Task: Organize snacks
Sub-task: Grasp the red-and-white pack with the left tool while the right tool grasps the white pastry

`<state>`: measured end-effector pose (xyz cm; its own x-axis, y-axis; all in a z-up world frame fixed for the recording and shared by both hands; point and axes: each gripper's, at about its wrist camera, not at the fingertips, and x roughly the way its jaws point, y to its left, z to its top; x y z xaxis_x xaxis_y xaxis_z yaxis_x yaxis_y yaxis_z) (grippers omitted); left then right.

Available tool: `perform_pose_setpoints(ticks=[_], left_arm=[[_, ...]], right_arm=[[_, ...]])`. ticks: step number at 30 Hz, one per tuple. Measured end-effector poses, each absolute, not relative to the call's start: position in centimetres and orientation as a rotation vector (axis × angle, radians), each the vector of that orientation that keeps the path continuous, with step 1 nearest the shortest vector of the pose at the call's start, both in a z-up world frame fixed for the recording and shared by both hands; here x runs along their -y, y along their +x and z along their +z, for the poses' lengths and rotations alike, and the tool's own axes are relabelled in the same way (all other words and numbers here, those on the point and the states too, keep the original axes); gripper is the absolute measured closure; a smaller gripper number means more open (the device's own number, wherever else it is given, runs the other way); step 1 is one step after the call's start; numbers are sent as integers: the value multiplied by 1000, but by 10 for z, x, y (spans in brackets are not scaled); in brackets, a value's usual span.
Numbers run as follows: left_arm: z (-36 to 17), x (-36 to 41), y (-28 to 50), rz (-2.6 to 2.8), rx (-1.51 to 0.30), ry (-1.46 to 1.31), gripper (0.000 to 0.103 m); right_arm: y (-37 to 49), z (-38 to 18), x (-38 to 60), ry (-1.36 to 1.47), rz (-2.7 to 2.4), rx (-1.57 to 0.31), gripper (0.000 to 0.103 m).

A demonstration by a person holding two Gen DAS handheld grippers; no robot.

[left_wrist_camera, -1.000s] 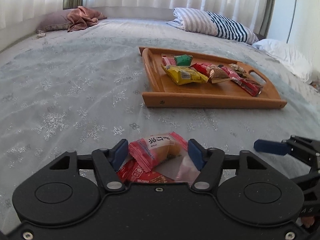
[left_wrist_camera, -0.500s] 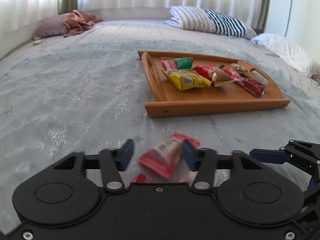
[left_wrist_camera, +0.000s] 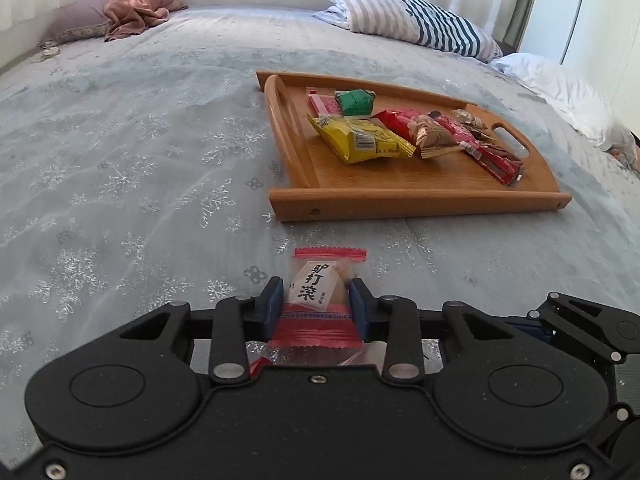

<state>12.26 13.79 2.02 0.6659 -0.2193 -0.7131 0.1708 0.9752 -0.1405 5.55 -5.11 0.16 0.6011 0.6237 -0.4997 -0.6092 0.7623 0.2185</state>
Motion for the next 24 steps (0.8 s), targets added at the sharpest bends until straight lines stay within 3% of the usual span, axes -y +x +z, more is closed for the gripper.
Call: perform_pose_setpoints(ticks=[11,14,18,24], left_arm=[[34,-156,116,-126,-760,-57,69],[36,-161,114,-112,-751,-53,69],[37,-163,112,-99,-745,-51,69],[36,-161,108,-91,-745,-41,69]], right_arm=[[75,0,26,29,702,-611,14],[71,-1,23,8,705,-598,20],[69,-1,27,21,700,-586,37],[69,-1,29,35,695,-584,40]])
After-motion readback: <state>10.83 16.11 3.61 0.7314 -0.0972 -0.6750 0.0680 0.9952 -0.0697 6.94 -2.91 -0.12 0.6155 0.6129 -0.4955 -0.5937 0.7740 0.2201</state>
